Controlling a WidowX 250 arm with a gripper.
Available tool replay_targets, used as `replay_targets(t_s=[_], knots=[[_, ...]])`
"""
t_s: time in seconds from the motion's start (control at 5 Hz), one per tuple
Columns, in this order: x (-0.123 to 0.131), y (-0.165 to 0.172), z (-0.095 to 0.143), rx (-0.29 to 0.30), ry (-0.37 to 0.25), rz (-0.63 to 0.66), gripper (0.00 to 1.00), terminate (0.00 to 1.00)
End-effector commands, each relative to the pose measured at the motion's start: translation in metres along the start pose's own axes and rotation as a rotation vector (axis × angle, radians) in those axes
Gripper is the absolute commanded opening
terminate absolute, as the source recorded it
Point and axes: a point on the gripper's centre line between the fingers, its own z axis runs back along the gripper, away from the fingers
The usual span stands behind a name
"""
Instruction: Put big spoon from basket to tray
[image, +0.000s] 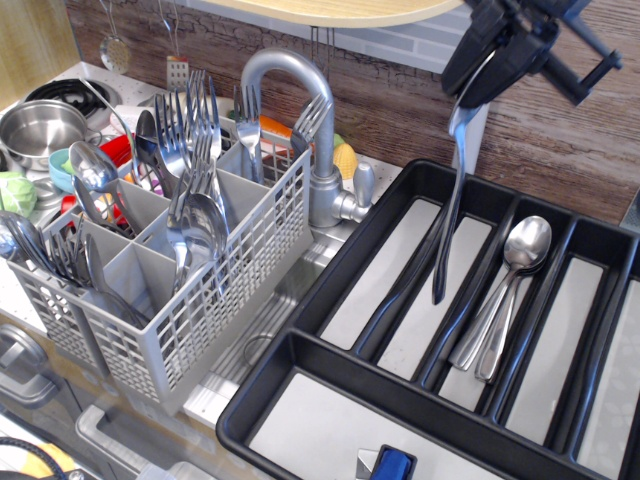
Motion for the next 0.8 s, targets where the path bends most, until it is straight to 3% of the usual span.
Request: replay_targets(t_s=[0.0,0.2,0.4,0.6], knots=[[0.011,-0.025,-0.01,-0.041,-0.058,-0.016,0.0,0.0],[0.021,-0.032,-0.022,-0.119,-0.077,-0.012,0.0,0.0],[0.027,-0.038,-0.031,-0.11,-0.076,-0.012,0.0,0.0],[0.034,-0.043,-0.051,-0.168,-0.083,-0.002,0.0,1.0]])
